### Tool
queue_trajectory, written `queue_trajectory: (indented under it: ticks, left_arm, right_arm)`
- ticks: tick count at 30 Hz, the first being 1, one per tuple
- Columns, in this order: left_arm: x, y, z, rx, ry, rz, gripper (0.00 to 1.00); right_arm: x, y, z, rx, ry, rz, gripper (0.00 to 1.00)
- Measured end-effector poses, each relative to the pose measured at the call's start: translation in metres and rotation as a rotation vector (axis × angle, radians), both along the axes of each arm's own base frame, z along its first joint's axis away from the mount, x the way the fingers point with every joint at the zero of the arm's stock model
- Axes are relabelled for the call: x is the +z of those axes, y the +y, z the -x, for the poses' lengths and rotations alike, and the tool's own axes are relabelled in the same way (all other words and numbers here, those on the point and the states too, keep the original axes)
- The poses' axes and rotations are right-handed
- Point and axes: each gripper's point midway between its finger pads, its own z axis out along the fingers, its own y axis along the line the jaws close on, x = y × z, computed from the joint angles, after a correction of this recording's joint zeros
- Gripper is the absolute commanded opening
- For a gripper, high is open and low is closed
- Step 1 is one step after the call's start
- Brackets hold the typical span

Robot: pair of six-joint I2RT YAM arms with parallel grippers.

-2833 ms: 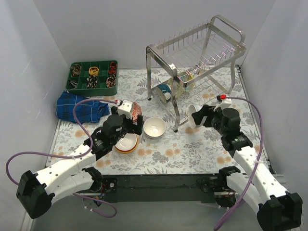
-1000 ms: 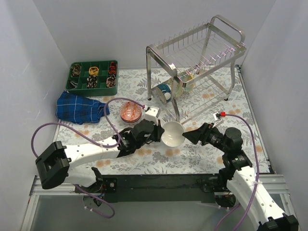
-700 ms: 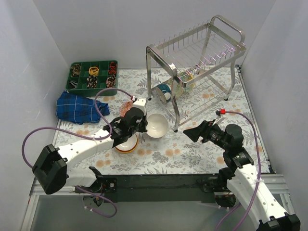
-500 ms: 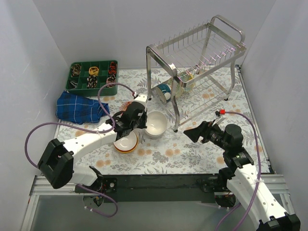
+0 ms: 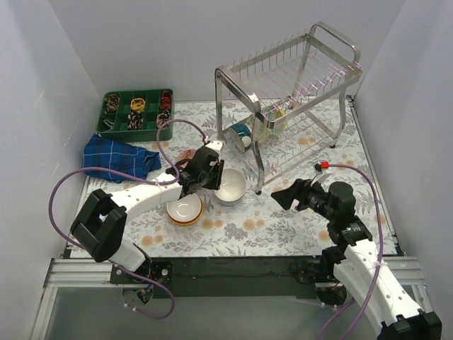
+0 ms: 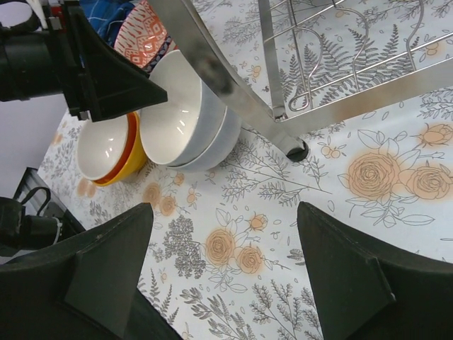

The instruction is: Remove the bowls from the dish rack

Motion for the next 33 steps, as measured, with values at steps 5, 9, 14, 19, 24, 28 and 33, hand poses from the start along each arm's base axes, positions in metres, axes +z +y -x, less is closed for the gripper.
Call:
queue_trajectory:
  ticks: [5,9,14,19,24,28,33]
  left_arm:
    - [0.015,-0.003,-0.001,-0.011,-0.022,0.026,0.66]
    - [0.038,-0.001,0.0,-0.012,-0.062,0.051,0.97]
    - [0.086,0.016,-0.004,0.022,-0.195,0.08,0.98]
    - [0.121,0.048,-0.01,0.1,-0.345,0.099,0.98]
    - [0.105,0.074,-0.004,0.157,-0.39,0.059,0.98]
    - [0.09,0.088,-0.003,0.181,-0.395,-0.005,0.98]
    - [0.094,0.095,-0.007,0.205,-0.426,-0.033,0.98]
  right_arm:
    - [-0.01,-0.005,-0.007,-0.024,0.011,0.048,0.91]
    - [-0.009,-0.008,-0.02,-0.043,0.004,0.095,0.97]
    - [0.002,-0.012,-0.047,-0.083,-0.042,0.158,0.98]
    - [0.013,-0.019,-0.084,-0.139,-0.085,0.194,0.99]
    - [0.012,-0.029,-0.122,-0.182,-0.112,0.213,0.98]
    - [0.022,-0.039,-0.164,-0.208,-0.161,0.194,0.99]
    - [0.019,-0.053,-0.214,-0.221,-0.193,0.168,0.98]
